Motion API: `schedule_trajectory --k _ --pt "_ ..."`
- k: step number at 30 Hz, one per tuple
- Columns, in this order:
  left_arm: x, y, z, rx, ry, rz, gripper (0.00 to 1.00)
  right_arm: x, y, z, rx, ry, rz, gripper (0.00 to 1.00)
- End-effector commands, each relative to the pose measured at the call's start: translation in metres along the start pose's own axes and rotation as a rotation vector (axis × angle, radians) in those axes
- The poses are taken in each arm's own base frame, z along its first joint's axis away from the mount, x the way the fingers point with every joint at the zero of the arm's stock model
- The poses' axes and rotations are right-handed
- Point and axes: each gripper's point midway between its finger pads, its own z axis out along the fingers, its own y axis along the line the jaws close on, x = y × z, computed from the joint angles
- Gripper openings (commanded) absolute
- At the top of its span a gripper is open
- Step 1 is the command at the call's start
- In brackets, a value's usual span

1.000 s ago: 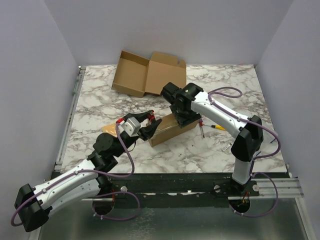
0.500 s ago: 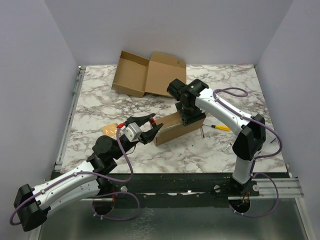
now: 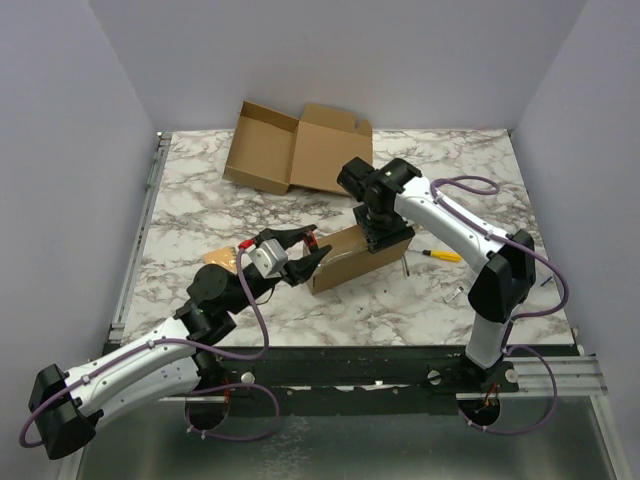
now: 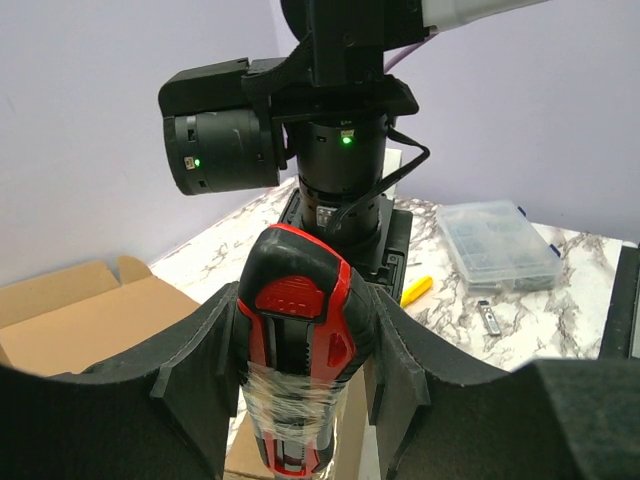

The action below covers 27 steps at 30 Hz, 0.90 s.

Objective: Unpack the express box
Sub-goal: Cut the express box at the center of the board.

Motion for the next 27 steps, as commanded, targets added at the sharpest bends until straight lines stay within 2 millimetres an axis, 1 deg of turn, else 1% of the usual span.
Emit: schedule_trajectory --k 1,4,6,8,11,15,17,19,23,26,27 --pt "-0.036 -0.016 0.004 0.045 -0.091 -0.164 0.00 -0.003 0.036 -0.009 -0.118 0.046 0.193 0.22" --pt "-0.033 -0.008 0.003 0.001 -0.085 -0.171 0.00 -0.003 0.036 -0.008 -0.118 0.045 0.190 0.22" --pt "-0.029 -0.007 0.003 -0.010 -0.076 -0.185 0.00 -0.002 0.036 -0.006 -0.116 0.049 0.189 0.22" --pt "-0.021 -0.017 0.003 0.034 -0.059 -0.203 0.00 0.000 0.036 -0.004 -0.112 0.053 0.182 0.22" --pt "-0.008 -0.040 0.000 0.152 -0.038 -0.189 0.00 0.001 0.036 -0.002 -0.106 0.050 0.176 0.22" --pt "0.004 -0.060 -0.005 0.194 -0.014 -0.158 0.00 0.001 0.038 -0.003 -0.115 0.054 0.183 0.22" --pt "0.014 -0.070 -0.008 0.210 0.012 -0.128 0.00 0.002 0.039 -0.004 -0.118 0.056 0.184 0.22" --pt "0.024 -0.077 -0.010 0.205 0.044 -0.107 0.00 0.002 0.040 -0.004 -0.119 0.055 0.186 0.22" --pt "0.040 -0.075 -0.014 0.130 0.081 -0.067 0.00 0.001 0.040 -0.002 -0.110 0.051 0.193 0.22" --pt "0.036 -0.079 -0.014 0.123 0.077 -0.044 0.00 0.000 0.039 0.000 -0.105 0.052 0.201 0.21" --pt "0.032 -0.082 -0.012 0.130 0.070 -0.040 0.00 -0.001 0.039 0.002 -0.103 0.053 0.204 0.21"
